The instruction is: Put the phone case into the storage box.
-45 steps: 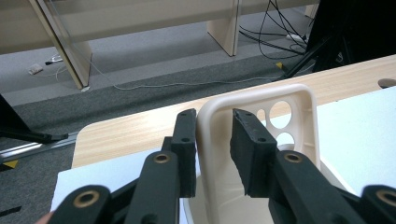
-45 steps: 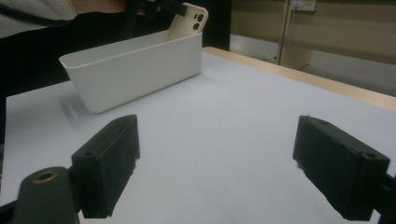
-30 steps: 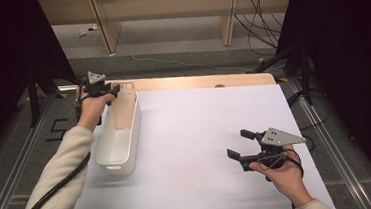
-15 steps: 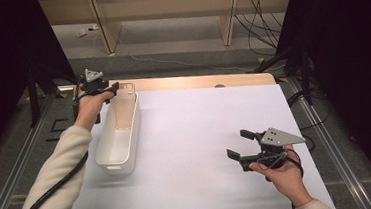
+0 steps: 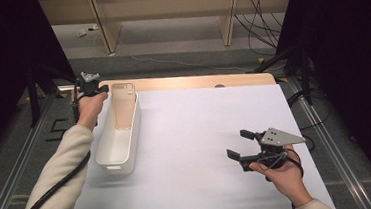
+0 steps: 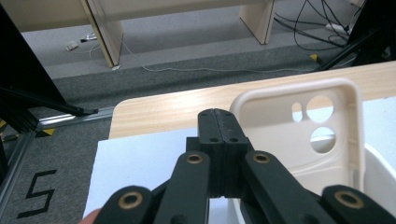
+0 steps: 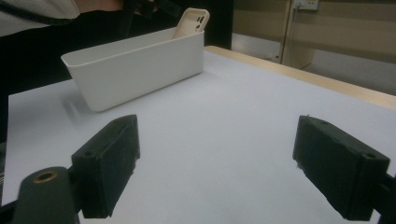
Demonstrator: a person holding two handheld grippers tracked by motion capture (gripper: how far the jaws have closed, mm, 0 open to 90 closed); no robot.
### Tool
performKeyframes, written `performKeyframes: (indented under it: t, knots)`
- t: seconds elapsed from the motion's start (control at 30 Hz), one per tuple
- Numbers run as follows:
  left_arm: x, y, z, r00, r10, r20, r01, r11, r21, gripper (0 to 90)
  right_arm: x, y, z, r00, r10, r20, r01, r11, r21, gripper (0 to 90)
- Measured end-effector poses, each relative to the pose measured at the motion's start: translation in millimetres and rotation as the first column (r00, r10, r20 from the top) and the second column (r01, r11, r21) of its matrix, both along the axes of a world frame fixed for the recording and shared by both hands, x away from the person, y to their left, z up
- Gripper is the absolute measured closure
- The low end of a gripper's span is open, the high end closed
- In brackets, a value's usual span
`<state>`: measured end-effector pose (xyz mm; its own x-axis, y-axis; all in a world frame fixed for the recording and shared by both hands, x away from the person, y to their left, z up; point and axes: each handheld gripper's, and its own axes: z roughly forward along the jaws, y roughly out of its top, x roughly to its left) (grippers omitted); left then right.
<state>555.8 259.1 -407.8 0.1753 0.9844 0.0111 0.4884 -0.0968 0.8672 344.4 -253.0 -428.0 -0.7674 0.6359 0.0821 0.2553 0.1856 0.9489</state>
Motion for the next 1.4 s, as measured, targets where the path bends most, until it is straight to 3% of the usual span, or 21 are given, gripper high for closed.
performKeyframes:
  t: [0.07,0.1,0.17,0.53,0.97,1.4]
  knots:
    - [1.2,-0.4,-1.0,1.0,0.0,-0.001,0.0,1.0,0.004,89.7,0.0,-0.1,-0.1,1.0,0.0,0.002,0.0,1.0,0.001,16.0]
    - [1.6,-0.4,-1.3,1.0,0.001,-0.004,-0.001,1.0,0.008,89.7,1.5,-0.4,-0.3,0.9996,0.0,0.027,0.0,1.0,0.001,16.0]
    - [2.8,0.1,-2.0,0.9999,-0.004,-0.01,0.004,0.9998,0.017,89.7,0.1,-0.2,0.1,1.0,-0.004,0.003,0.004,1.0,0.001,16.0]
    - [8.1,-3.6,-10.0,0.9994,-0.025,-0.025,0.025,0.9993,0.026,89.7,-0.8,-0.4,0.8,1.0,0.003,-0.008,-0.003,1.0,0.008,16.0]
    - [6.5,-4.1,-7.3,0.9992,-0.039,-0.01,0.039,0.9986,0.036,89.3,-0.2,-0.3,0.1,1.0,-0.001,0.005,0.001,1.0,-0.002,16.0]
    - [-7.4,-3.8,5.4,0.9976,-0.065,0.027,0.065,0.9978,-0.012,68.9,-0.3,0.2,0.4,1.0,0.0,0.002,0.0,1.0,-0.006,16.0]
